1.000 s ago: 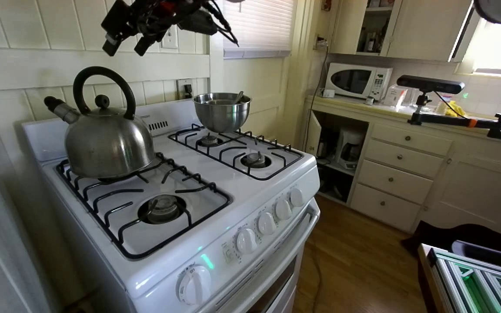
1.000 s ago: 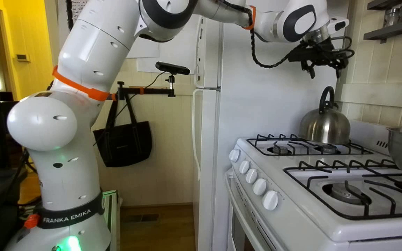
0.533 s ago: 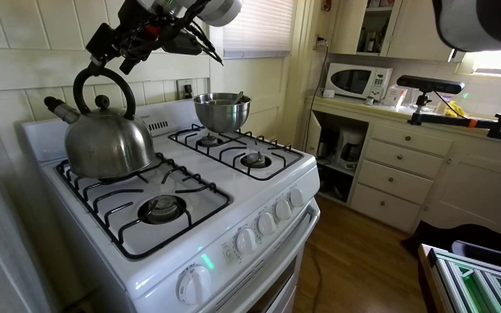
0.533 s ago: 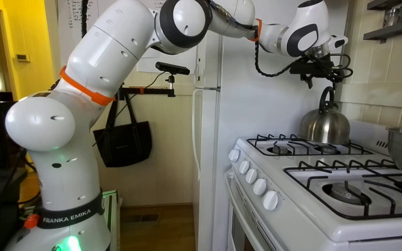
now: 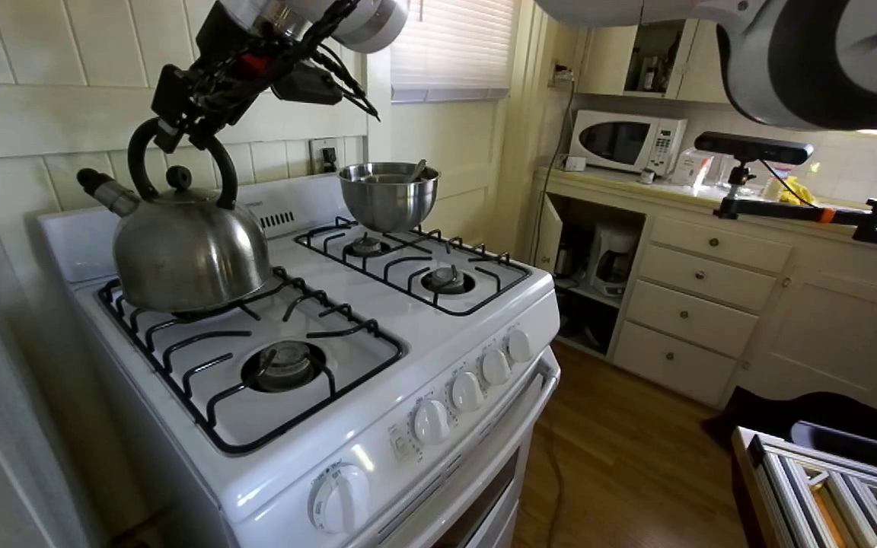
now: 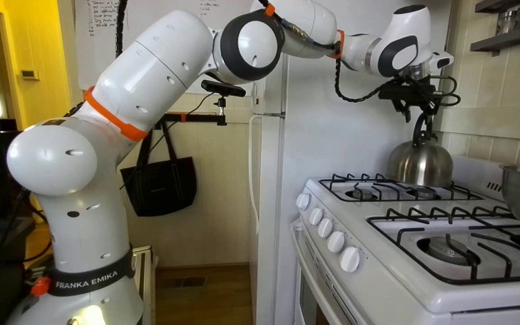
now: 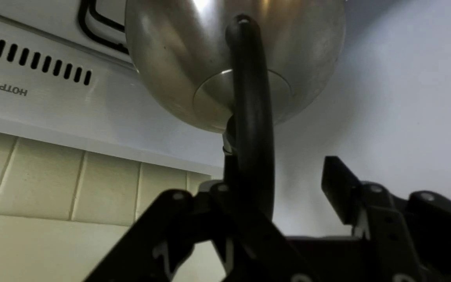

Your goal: Move the kettle forward

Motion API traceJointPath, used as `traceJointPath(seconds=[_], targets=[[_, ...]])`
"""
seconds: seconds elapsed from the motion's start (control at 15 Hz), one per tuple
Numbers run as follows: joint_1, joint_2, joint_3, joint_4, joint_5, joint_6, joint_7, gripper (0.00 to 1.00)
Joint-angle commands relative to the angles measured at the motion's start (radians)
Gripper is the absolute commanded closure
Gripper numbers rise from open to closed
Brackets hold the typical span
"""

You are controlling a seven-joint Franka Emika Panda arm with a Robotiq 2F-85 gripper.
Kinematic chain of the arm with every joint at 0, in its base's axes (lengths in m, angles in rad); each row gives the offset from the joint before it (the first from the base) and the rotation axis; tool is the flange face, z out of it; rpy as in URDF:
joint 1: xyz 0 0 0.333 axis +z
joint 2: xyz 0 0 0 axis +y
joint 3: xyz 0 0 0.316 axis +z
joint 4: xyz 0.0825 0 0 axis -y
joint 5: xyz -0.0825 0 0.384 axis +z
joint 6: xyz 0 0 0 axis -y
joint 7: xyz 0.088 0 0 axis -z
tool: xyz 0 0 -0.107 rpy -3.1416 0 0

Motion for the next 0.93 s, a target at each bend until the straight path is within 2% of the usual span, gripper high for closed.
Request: traceJointPath(seconds=[0.0, 0.27, 0.53, 0.87], targets=[[-0.001, 0.063, -0.002, 0.105, -0.007, -0.058, 0.002, 0.72], [0.005, 0.071, -0.024, 0.133, -0.022, -0.077, 0.017, 0.99], [0.024, 0.07, -0.045, 0.152, -0.055, -0.092, 0.018, 0.97], [0.058, 0.049, -0.073, 0.168, -0.131, -0.046, 0.011, 0.97]])
